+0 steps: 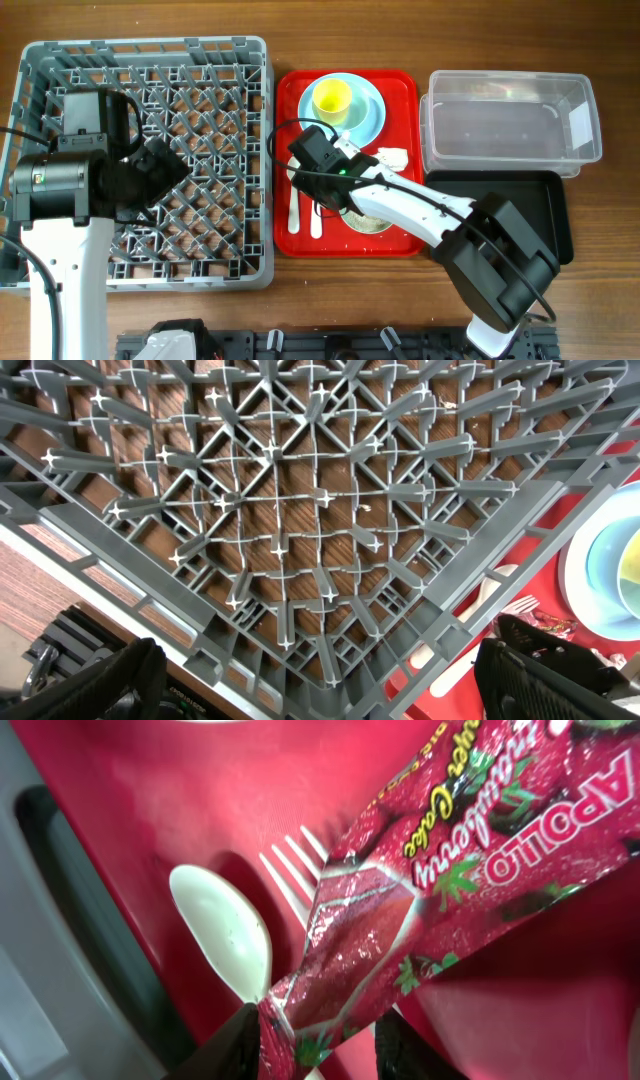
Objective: Sort waste into correct bins and load items into the dishwasher rack
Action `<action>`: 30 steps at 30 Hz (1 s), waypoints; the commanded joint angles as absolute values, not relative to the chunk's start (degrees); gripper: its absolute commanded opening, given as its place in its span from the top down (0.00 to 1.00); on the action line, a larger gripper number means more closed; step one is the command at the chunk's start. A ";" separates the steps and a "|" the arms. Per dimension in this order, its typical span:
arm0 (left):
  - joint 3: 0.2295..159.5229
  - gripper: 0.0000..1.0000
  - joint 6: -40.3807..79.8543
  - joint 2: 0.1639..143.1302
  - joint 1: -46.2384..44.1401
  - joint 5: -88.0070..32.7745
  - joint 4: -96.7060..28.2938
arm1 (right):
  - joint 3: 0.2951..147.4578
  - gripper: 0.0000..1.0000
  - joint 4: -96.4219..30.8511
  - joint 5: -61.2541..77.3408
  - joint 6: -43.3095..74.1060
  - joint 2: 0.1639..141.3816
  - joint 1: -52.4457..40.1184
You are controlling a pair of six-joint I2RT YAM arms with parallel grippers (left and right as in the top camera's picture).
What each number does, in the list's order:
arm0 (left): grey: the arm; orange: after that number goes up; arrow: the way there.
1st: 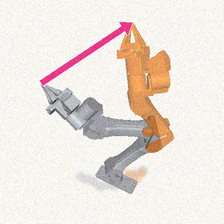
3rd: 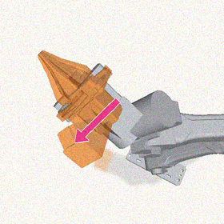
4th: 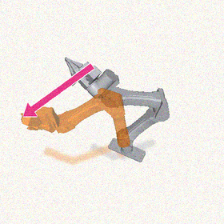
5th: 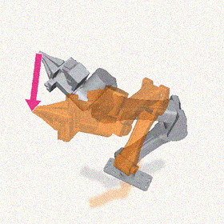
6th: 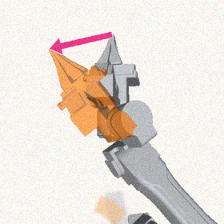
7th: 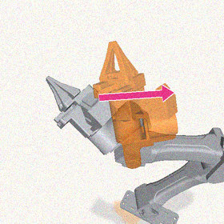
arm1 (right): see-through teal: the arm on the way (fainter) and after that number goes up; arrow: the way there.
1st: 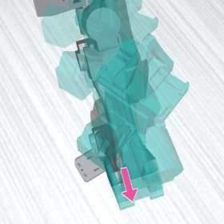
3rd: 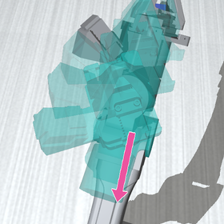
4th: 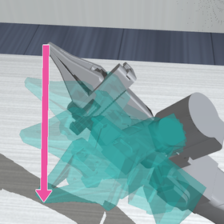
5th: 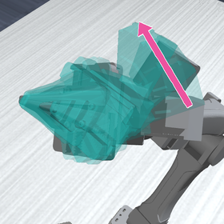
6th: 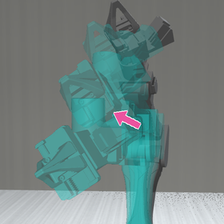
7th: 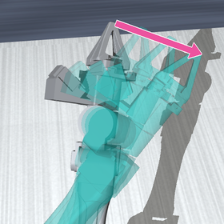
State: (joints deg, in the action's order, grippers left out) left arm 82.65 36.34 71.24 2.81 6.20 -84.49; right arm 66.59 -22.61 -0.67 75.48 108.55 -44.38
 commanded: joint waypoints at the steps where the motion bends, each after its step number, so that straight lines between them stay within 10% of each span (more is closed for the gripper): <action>1: 82.50 0.00 36.29 71.02 3.18 6.96 -84.53 | 67.05 0.62 -21.10 -2.96 77.03 110.39 -44.45; 7: 82.50 0.00 36.29 71.02 3.18 6.96 -84.53 | 67.07 0.96 -19.73 -0.25 75.85 110.32 -44.45; 17: 82.50 0.00 36.29 71.02 3.18 6.96 -84.53 | 67.07 0.96 -21.15 4.86 58.63 88.66 -42.52; 30: 82.50 0.00 36.29 71.02 3.18 6.96 -84.53 | 67.07 0.96 -38.85 20.88 37.78 81.54 -4.47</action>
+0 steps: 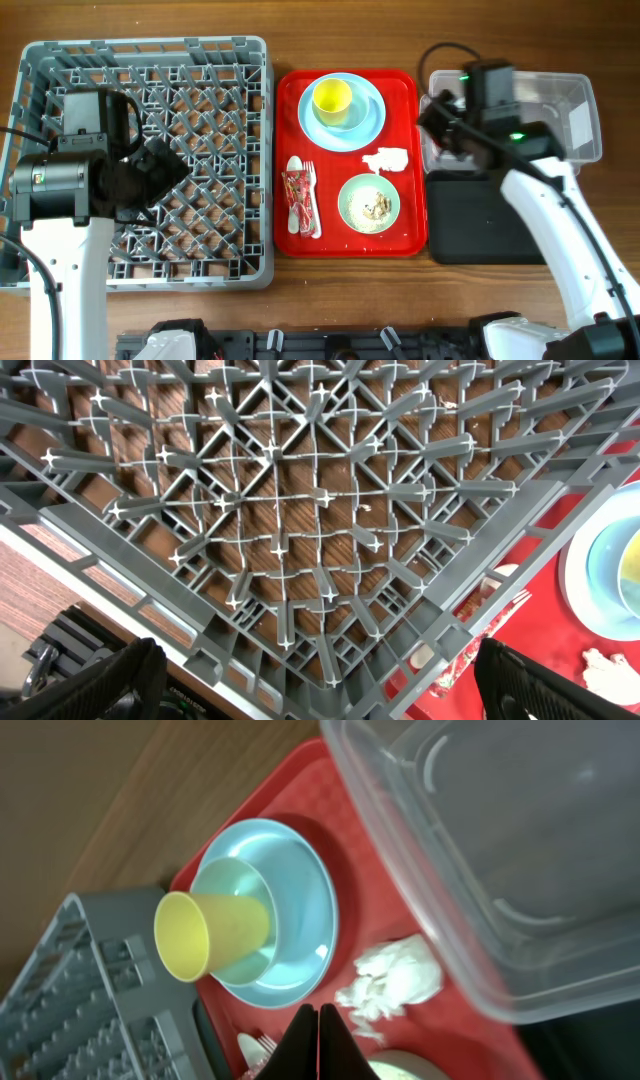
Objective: Sort waste into correct bins and load items into the dishwasher rack
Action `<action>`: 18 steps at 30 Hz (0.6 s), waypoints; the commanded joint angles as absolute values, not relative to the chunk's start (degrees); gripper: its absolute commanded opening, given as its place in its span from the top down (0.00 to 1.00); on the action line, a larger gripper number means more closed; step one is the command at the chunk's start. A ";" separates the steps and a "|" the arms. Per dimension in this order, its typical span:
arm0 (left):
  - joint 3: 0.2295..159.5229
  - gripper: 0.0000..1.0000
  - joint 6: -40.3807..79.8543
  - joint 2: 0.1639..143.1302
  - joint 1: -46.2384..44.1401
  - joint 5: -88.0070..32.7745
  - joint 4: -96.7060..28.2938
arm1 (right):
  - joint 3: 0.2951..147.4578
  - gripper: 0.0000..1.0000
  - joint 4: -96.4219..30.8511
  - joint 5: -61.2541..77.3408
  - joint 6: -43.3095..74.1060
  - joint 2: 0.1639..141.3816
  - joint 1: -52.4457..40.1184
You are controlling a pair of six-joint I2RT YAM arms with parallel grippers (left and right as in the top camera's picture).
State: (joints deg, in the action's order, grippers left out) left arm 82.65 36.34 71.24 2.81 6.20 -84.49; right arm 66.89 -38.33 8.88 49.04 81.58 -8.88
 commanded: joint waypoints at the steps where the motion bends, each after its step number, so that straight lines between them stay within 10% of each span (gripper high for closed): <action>1: 82.50 0.00 36.29 71.02 3.18 6.96 -84.53 | 67.07 0.96 -39.11 28.77 33.76 81.54 -3.73; 7: 82.50 0.00 36.29 71.02 3.18 6.96 -84.53 | 67.00 0.79 -43.33 36.14 25.32 81.54 -17.06; 15: 82.50 0.00 36.29 71.02 3.18 6.96 -84.53 | 67.02 0.07 -37.58 10.74 38.33 88.55 -50.35; 18: 82.50 0.00 36.29 71.02 3.18 6.96 -84.53 | 67.00 0.00 -34.83 10.31 37.28 90.94 -53.30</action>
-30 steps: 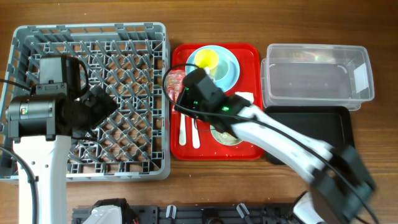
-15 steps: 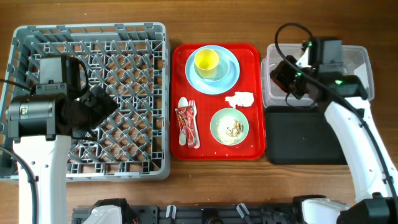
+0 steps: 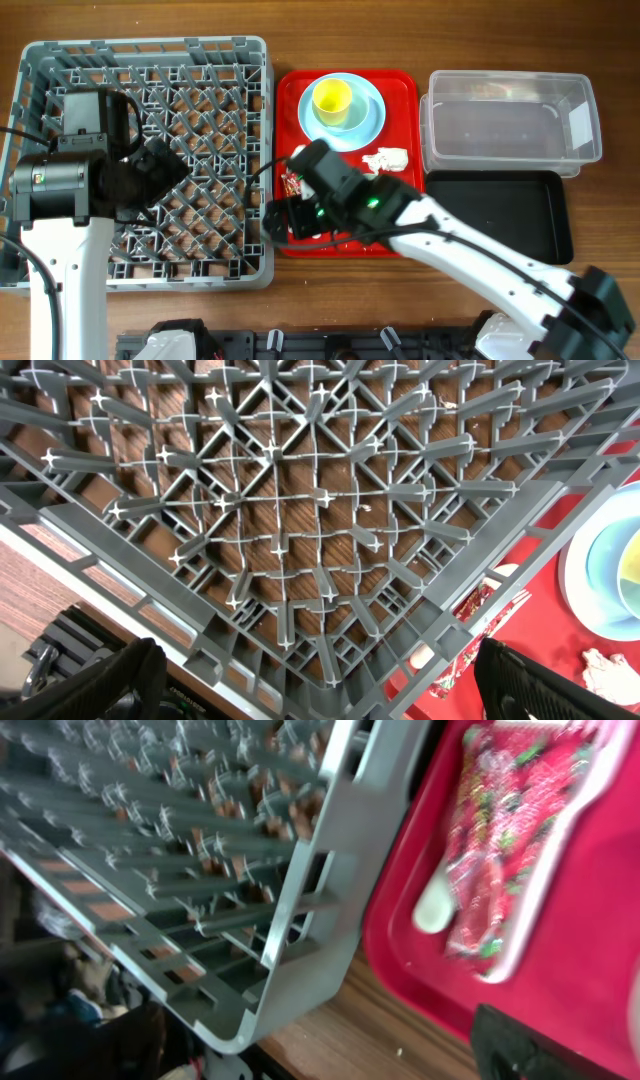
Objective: Sort waste into correct bins and load items into the dishwasher rack
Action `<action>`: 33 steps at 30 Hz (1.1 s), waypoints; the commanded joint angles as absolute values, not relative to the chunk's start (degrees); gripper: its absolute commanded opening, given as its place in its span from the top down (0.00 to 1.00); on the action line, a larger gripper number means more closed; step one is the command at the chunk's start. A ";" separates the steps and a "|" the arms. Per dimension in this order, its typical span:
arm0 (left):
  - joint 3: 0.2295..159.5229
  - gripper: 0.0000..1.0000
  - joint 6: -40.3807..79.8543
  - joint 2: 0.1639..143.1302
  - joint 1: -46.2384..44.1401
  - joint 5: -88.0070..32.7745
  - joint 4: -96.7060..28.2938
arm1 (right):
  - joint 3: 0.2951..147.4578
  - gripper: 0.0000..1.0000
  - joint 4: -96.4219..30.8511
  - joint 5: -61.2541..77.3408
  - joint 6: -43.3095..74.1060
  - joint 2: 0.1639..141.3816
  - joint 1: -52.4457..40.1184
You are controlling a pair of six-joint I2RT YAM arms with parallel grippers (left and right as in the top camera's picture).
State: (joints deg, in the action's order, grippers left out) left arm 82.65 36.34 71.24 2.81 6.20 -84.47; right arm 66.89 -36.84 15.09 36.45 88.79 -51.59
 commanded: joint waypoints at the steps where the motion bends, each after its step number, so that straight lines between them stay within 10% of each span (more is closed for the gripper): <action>1: 82.50 0.00 36.29 71.02 3.18 6.96 -84.53 | 67.00 0.00 -34.39 8.71 37.34 91.29 -53.30; 5: 82.50 0.00 36.29 71.02 3.18 6.96 -84.53 | 67.00 0.57 -34.28 2.31 38.54 93.49 -53.30; 33: 82.50 0.00 36.29 71.02 3.18 6.96 -84.53 | 67.00 0.77 -32.14 -5.93 45.17 111.26 -53.19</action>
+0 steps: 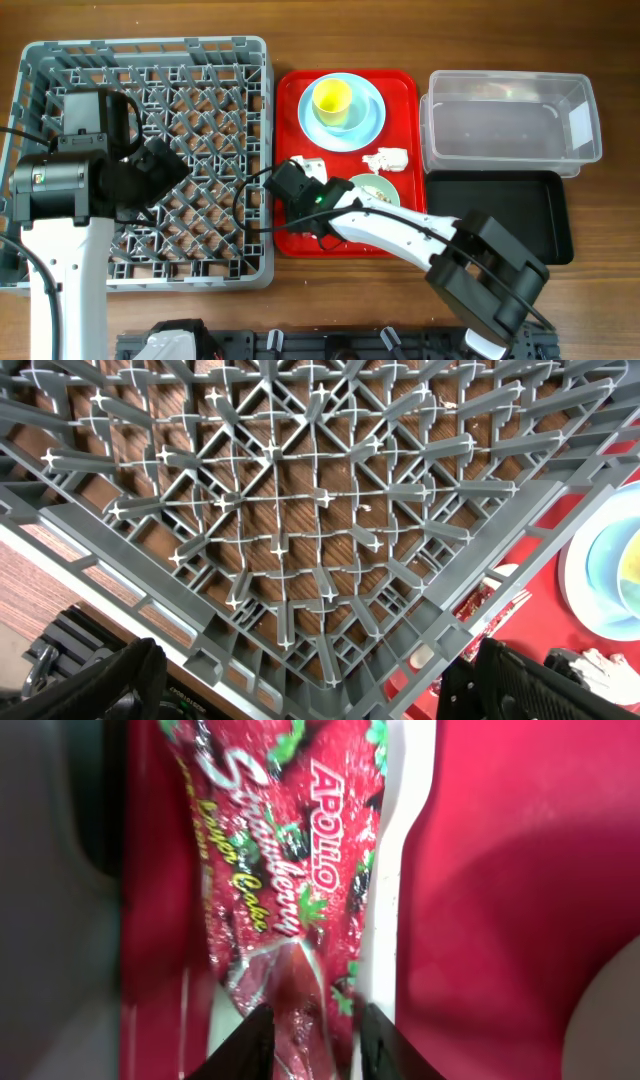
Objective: Sort waste into correct bins and load items into the dishwasher rack
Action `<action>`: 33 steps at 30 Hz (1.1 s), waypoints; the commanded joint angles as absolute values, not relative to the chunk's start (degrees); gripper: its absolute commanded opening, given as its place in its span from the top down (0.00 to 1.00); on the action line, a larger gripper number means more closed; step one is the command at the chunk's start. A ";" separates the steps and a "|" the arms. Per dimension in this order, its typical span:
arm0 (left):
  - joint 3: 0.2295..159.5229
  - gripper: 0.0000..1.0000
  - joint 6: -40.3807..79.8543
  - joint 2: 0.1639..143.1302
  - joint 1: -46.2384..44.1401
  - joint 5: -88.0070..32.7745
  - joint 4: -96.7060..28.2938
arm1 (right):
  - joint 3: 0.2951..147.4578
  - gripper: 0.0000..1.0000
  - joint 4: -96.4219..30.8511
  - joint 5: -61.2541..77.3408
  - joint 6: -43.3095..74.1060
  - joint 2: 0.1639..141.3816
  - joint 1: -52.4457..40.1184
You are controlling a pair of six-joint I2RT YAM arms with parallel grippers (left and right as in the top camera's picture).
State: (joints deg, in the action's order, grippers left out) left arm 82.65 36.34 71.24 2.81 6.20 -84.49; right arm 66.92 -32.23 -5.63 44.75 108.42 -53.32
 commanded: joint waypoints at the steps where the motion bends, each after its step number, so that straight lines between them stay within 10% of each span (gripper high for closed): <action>1: 82.50 0.00 36.29 71.02 3.18 6.96 -84.53 | 67.00 0.91 -32.03 -5.72 45.21 111.26 -53.19; 11: 82.50 0.00 36.29 71.02 3.18 6.96 -84.53 | 73.80 0.96 -33.76 -9.91 43.46 93.95 -49.60; 20: 82.50 0.00 36.29 71.02 3.18 6.96 -84.53 | 74.00 0.96 -46.89 -39.35 43.72 80.18 -27.46; 29: 82.50 0.00 36.29 71.02 3.18 6.96 -84.53 | 70.81 0.96 -43.05 -6.20 51.22 93.91 2.68; 33: 82.50 0.00 36.29 71.02 3.18 6.96 -84.53 | 70.81 0.57 -38.83 -0.56 47.13 97.95 6.81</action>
State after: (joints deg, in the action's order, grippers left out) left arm 82.65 36.34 71.24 2.81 6.20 -84.44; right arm 71.33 -40.25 -8.60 49.45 96.47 5.67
